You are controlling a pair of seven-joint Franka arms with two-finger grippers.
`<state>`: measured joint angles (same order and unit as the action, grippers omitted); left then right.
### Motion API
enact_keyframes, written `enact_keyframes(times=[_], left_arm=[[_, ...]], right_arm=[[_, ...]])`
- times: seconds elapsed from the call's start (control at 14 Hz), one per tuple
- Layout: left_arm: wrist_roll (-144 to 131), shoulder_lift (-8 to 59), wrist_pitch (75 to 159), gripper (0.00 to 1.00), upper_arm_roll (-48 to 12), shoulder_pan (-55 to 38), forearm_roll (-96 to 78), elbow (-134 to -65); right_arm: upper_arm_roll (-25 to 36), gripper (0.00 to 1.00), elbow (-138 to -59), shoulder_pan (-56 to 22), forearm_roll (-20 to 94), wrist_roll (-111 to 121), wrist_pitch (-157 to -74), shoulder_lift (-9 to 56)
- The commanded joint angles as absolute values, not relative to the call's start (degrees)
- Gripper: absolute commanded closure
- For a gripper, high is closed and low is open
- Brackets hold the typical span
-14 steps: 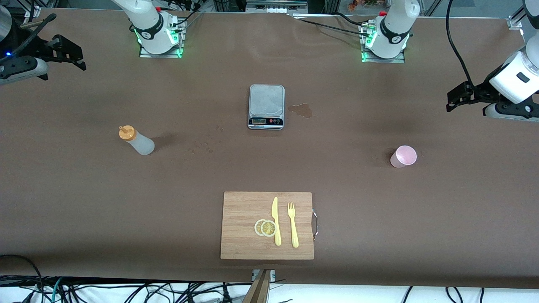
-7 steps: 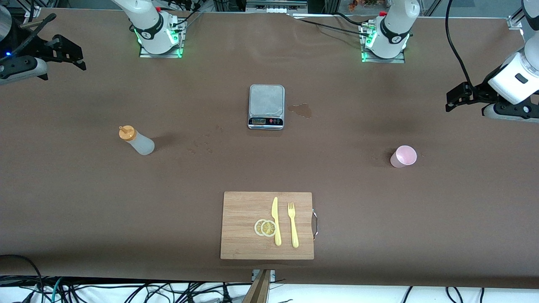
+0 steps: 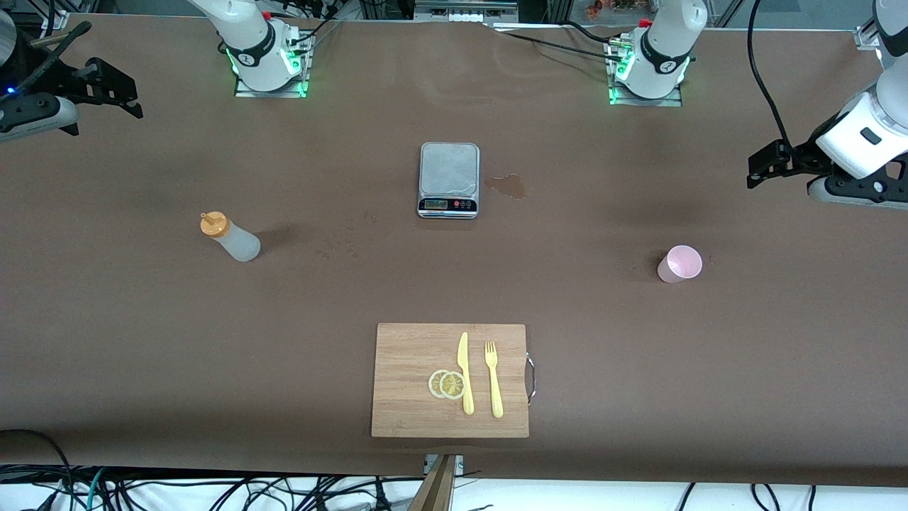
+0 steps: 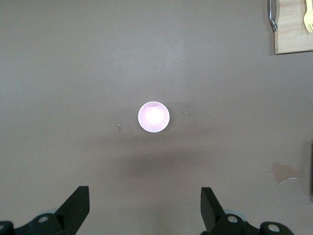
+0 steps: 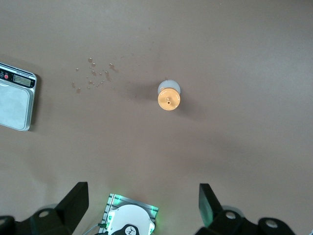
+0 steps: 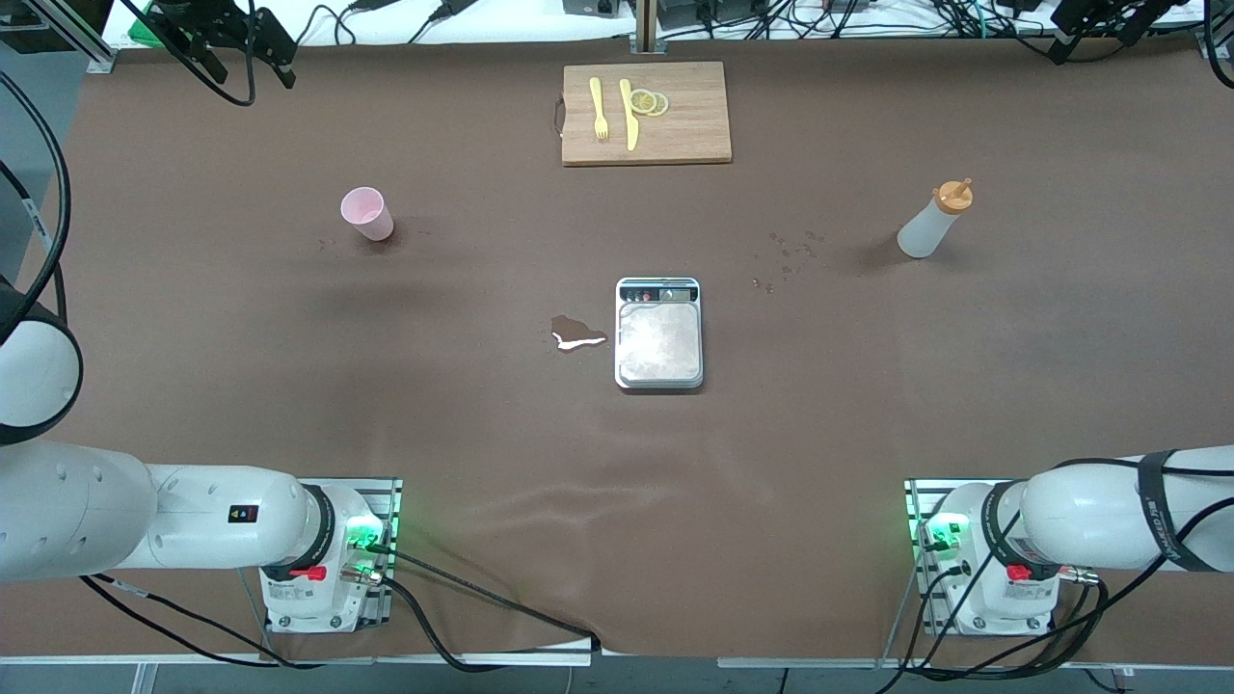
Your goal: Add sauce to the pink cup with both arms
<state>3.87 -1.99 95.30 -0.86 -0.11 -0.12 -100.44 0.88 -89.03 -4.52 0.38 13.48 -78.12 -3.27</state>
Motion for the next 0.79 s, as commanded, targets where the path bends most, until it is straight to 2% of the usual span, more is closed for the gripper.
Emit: enact_keyframes(times=[0.0,0.72], left_arm=[[4.1,-3.3,95.7,0.00,-0.8,0.1,-0.8,-101.7],[4.3,-1.1,97.2,0.00,-0.8,0.5,-0.8,-102.0]], right_arm=[[1.1,0.00,-88.2,-4.0,-0.1,14.5,-77.7,-3.6],[0.9,0.00,-88.2,-4.0,0.5,14.6,-77.5,-4.7]])
